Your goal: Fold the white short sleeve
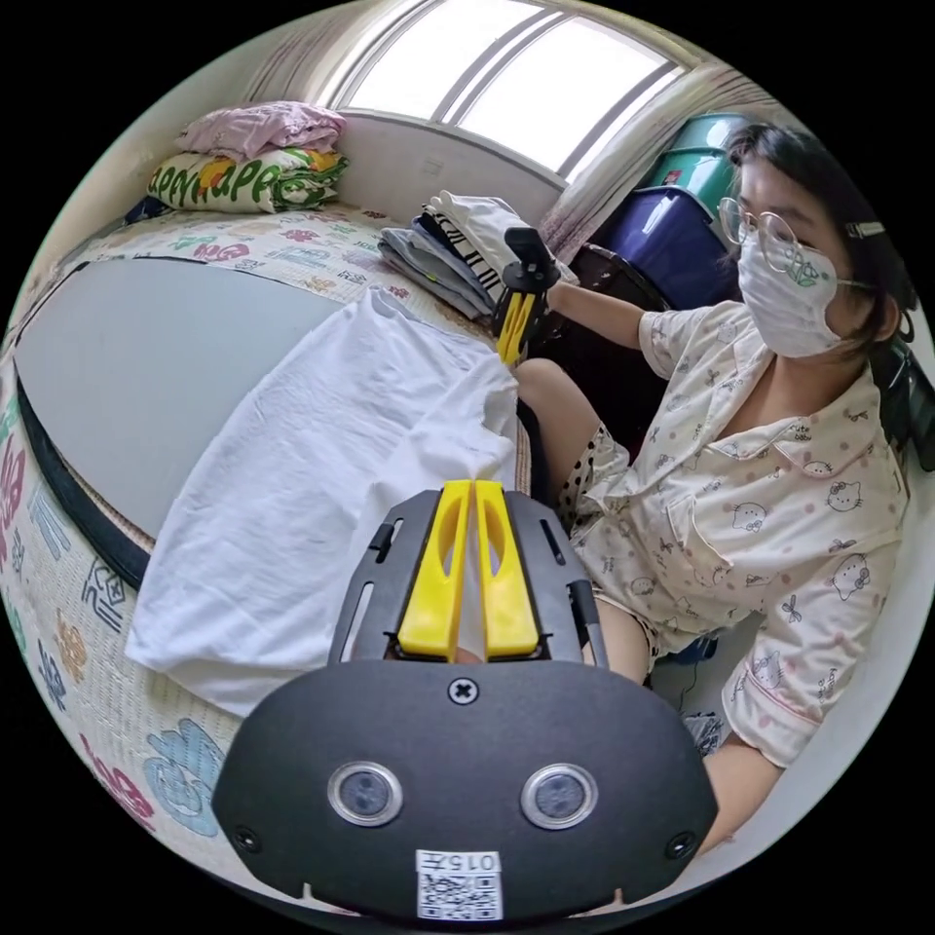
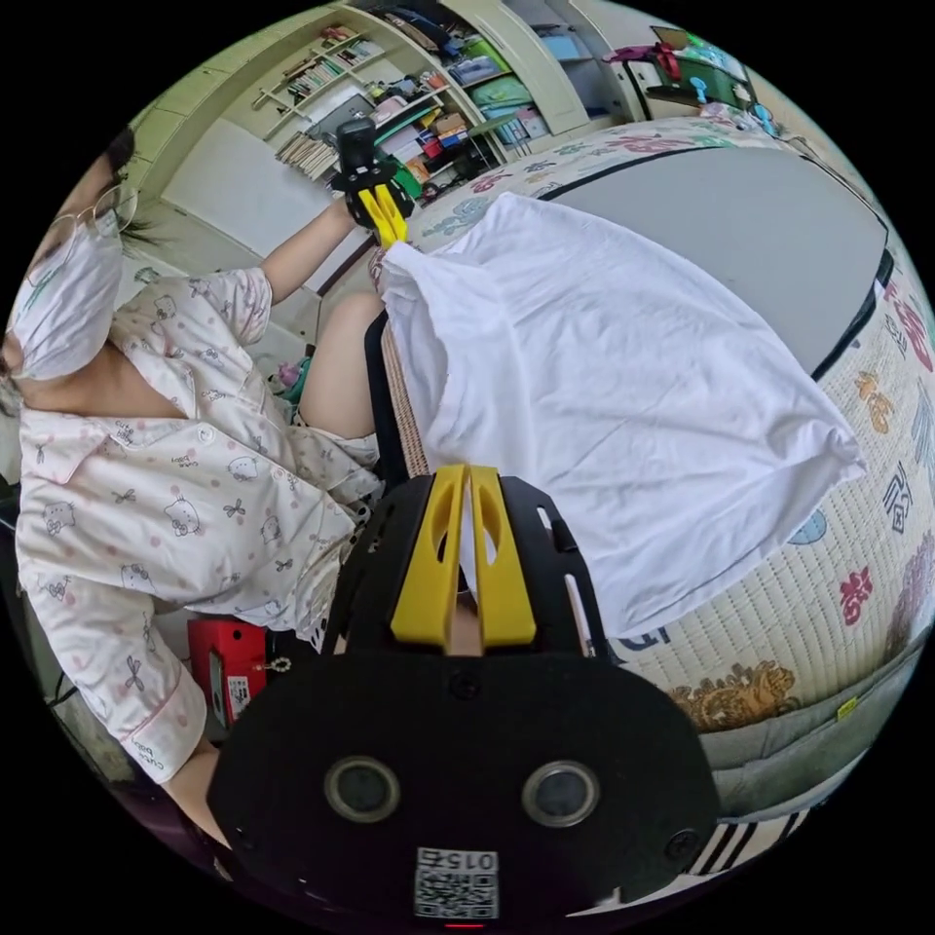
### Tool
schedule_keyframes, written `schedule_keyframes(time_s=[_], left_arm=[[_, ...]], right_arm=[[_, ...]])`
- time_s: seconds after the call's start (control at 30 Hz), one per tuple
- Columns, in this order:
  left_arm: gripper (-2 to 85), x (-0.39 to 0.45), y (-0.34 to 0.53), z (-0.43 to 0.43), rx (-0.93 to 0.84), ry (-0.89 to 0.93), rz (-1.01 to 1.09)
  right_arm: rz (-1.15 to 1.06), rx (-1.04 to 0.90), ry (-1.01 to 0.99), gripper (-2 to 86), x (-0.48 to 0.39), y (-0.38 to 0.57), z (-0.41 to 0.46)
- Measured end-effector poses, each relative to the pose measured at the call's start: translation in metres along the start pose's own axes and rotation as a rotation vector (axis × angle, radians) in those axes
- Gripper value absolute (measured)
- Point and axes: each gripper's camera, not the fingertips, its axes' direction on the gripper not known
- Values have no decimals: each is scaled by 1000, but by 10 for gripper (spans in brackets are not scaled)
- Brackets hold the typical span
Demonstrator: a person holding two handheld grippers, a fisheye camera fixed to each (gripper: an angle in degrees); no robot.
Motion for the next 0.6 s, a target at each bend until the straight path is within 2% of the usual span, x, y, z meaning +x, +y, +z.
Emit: schedule_keyframes(time_s=[0.1,0.2,0.43,0.53,0.6], left_arm=[[-1,16,3,6,32,-6,-38],[-1,24,-4,17,48,-24,-77],[0,36,-27,80,44,-10,-124],[0,41,-41,110,38,-5,-138],[1,43,-52,126,36,-3,-141]], right_arm=[[15,56,3,8,-5,0,8],[-40,91,117,27,-29,-4,21],[-198,-68,285,81,-78,-23,99],[-213,-130,360,66,-83,-37,127],[-180,-154,404,14,-80,-47,137]])
